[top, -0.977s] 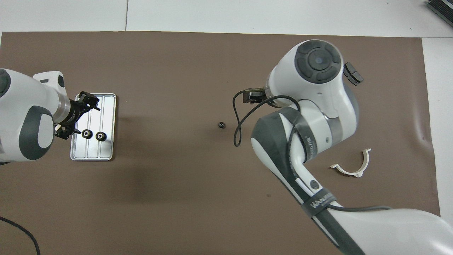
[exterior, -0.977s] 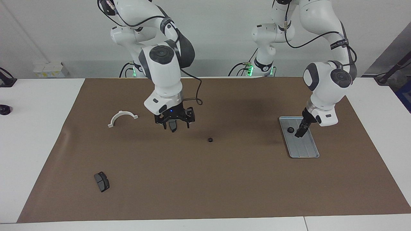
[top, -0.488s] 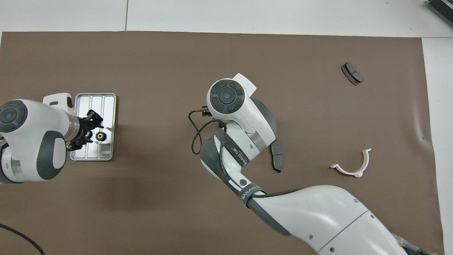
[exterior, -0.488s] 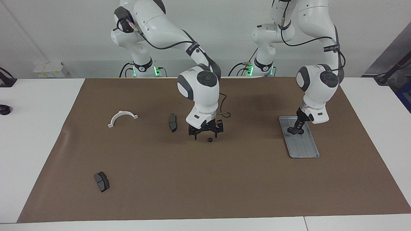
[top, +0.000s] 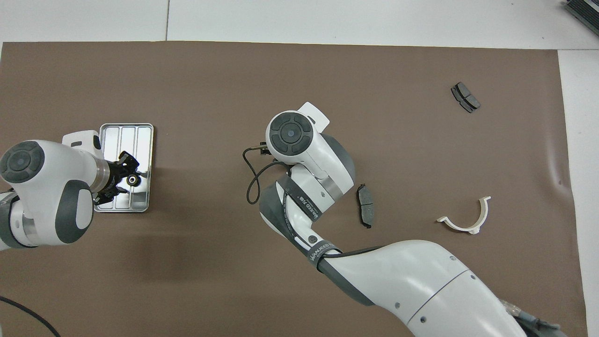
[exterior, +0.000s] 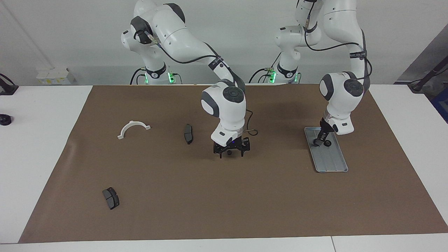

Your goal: Place bearing gear from tray to pile

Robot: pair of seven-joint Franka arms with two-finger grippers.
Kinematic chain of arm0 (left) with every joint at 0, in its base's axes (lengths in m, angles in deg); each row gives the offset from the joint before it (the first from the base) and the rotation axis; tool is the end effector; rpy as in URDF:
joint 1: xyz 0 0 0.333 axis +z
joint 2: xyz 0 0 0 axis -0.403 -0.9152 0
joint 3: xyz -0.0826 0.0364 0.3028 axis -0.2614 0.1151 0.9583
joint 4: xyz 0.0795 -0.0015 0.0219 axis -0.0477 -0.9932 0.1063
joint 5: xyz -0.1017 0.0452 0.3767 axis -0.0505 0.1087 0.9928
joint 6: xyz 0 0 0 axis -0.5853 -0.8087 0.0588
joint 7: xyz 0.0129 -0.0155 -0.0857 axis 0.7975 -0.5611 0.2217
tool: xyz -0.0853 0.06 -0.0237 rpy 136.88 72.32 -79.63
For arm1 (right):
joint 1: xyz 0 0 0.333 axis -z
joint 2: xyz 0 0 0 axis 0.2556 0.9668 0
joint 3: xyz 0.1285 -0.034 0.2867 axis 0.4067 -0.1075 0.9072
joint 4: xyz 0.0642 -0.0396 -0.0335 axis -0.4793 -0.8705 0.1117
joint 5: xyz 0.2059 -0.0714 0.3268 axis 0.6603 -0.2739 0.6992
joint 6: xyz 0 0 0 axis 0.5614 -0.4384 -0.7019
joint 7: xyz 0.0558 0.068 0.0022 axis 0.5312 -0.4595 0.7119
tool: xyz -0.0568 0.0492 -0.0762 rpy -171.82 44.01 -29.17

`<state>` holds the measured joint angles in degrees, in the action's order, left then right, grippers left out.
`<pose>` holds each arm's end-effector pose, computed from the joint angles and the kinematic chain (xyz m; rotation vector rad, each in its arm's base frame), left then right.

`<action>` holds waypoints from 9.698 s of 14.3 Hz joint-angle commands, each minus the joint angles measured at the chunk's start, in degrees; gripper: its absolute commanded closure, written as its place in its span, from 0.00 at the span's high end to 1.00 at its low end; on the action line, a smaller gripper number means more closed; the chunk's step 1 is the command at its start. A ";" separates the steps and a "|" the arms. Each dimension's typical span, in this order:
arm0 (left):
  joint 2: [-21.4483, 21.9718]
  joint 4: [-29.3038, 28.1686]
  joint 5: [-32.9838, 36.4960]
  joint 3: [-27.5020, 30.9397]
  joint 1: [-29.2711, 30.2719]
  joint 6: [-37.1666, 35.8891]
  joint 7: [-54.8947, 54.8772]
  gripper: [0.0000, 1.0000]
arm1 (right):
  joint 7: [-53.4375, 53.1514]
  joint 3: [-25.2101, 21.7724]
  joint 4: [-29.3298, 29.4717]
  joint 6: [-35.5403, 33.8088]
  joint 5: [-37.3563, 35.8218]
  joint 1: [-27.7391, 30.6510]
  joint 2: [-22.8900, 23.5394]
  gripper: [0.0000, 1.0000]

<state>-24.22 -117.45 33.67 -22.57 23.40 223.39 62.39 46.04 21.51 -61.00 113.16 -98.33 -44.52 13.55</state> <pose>0.5377 -0.0102 0.3063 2.8048 1.3703 0.0727 0.6056 0.4109 0.3088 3.1264 0.0639 0.2070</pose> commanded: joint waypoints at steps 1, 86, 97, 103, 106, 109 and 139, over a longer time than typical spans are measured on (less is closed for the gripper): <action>1.47 -2.64 0.88 0.11 -0.69 2.87 1.21 0.52 | -1.40 0.13 -4.89 2.67 -0.08 0.44 -1.51 1.00; -1.35 14.54 -1.76 4.59 -2.00 -11.76 -25.08 0.00 | -1.67 2.41 -10.01 9.37 -0.08 6.40 -4.68 0.07; -4.49 18.10 -4.12 3.01 -27.82 -0.86 2.57 0.00 | 30.57 2.41 -6.92 6.64 -0.08 27.41 -4.33 0.07; -16.97 21.70 -13.54 3.01 -37.24 16.38 4.89 0.12 | 41.30 2.41 -7.81 7.17 -0.25 33.21 -4.33 0.15; -17.52 21.00 -13.54 3.10 -38.30 16.85 4.89 0.89 | 41.94 2.41 -7.89 7.26 -0.26 33.75 -4.33 0.75; -16.38 21.88 -12.49 3.80 -38.30 12.30 5.42 1.00 | 41.15 2.41 -7.81 7.08 -0.25 32.70 -4.42 0.99; 9.73 36.47 -0.53 7.40 -10.69 -46.34 -64.90 1.00 | 4.84 2.41 -12.99 14.28 -0.43 2.90 -4.42 0.40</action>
<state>-13.38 -84.00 31.77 -15.76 15.56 180.40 -4.07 52.04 23.71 -72.46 125.34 -97.49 -42.11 9.43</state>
